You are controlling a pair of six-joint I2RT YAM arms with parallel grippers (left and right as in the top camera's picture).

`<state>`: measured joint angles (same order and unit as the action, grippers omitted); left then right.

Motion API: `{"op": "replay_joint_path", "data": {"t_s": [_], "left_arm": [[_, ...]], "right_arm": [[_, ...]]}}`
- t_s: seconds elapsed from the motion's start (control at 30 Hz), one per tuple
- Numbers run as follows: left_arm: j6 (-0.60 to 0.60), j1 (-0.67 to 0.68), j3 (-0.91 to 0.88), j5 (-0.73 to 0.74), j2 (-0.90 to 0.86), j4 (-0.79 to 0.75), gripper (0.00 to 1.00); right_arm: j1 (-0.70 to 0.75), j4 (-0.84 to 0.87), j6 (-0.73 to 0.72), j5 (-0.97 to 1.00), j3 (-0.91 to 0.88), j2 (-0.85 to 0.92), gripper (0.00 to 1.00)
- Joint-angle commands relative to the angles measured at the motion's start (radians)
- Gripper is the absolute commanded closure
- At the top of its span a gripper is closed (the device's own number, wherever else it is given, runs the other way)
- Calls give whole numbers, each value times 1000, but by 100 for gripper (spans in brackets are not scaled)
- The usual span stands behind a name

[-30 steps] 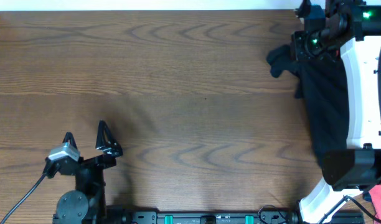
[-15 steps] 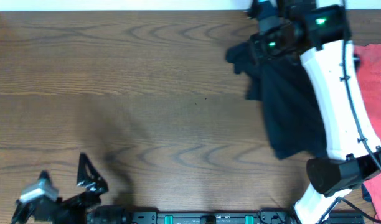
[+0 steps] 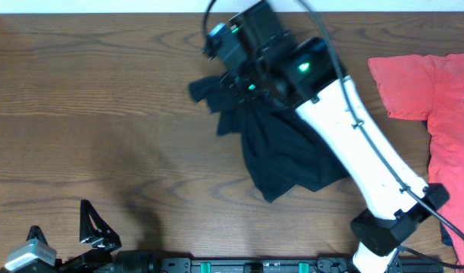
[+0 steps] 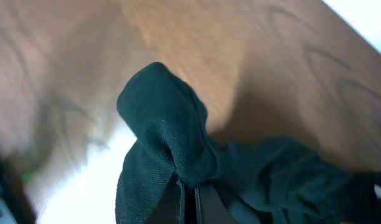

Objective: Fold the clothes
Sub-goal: 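Drag the black shirt left to the table center with right gripper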

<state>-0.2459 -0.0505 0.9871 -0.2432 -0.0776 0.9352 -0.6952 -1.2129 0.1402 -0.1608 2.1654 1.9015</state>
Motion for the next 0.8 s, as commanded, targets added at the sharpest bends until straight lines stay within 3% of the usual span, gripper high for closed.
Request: {"op": "replay_joint_path", "data": {"t_s": [0.0, 0.2, 0.43, 0.47, 0.5, 0.77], "left_arm": [[26, -3, 12, -13, -12, 0, 2], [28, -3, 12, -13, -12, 0, 2], [28, -3, 12, -13, -12, 9, 1], [28, -3, 12, -13, -12, 13, 2], [28, -3, 12, -13, -12, 19, 2], [29, -3, 9, -7, -13, 45, 2]], "right_arm": [[-48, 3, 19, -3, 25, 57, 99], [-105, 11, 52, -187, 24, 170, 99], [-191, 29, 30, -131, 24, 272, 97], [-192, 35, 16, -108, 24, 271, 41], [-191, 35, 14, -90, 26, 268, 1], [-61, -14, -21, -46, 83, 175, 1]]}}
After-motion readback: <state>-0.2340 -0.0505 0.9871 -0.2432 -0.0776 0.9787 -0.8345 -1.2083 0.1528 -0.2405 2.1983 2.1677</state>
